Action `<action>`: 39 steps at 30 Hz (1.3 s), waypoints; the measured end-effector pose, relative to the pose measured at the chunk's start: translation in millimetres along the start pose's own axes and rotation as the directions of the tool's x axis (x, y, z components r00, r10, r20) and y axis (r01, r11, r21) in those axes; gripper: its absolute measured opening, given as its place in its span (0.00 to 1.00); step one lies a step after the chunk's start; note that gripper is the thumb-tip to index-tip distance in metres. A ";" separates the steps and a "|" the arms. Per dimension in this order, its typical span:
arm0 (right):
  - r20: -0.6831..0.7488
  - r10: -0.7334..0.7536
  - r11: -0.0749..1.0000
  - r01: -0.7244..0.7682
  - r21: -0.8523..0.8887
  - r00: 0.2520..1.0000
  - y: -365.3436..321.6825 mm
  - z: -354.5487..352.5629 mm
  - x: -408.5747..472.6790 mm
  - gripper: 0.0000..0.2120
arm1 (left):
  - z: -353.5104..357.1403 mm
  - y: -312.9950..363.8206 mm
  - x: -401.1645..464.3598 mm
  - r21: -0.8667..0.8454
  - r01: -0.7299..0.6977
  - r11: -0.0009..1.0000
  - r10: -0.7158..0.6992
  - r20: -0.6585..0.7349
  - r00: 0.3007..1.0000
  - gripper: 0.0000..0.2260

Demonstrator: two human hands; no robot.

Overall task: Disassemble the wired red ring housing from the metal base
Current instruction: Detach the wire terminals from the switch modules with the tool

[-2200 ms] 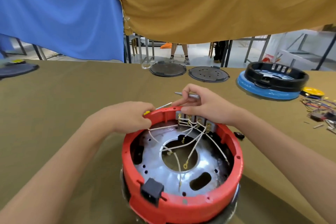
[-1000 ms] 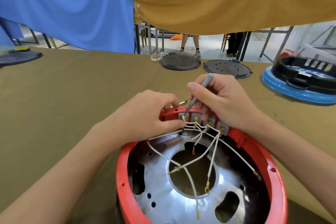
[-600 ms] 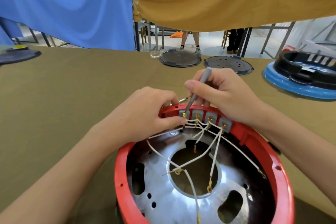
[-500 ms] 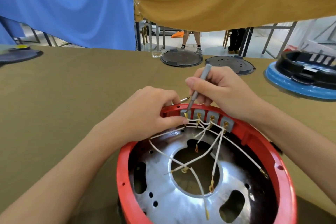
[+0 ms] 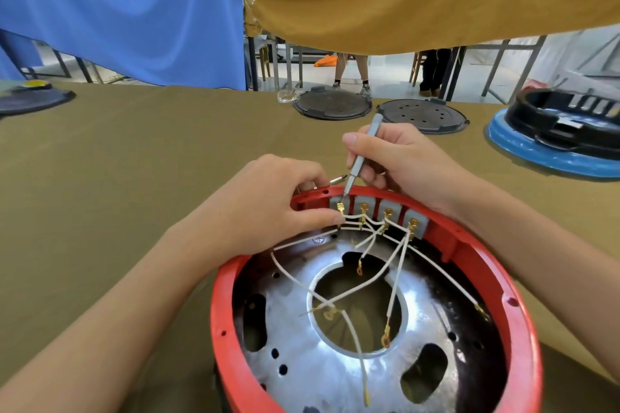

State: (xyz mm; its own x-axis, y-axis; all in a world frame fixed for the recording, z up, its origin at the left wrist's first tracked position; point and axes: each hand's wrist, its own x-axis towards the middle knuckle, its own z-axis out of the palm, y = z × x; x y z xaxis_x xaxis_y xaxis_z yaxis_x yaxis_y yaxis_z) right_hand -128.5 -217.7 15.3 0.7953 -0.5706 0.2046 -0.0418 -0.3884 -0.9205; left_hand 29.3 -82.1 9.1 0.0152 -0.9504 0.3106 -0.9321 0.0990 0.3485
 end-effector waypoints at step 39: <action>0.038 -0.381 0.877 0.374 -0.301 0.924 -5.9 7.9 -4.9 0.13 | 1.0 -3.9 -1.4 -0.097 0.050 0.994 -0.050 0.003 0.999 0.15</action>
State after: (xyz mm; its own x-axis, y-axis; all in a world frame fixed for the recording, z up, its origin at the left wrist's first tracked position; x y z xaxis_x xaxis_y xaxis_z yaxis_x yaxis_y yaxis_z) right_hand -127.4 -206.9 17.1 0.7737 -0.3517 0.5270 0.0786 -0.7720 -0.6307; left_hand 32.5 -81.4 6.4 0.0609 -0.9551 0.2900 -0.8906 0.0792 0.4479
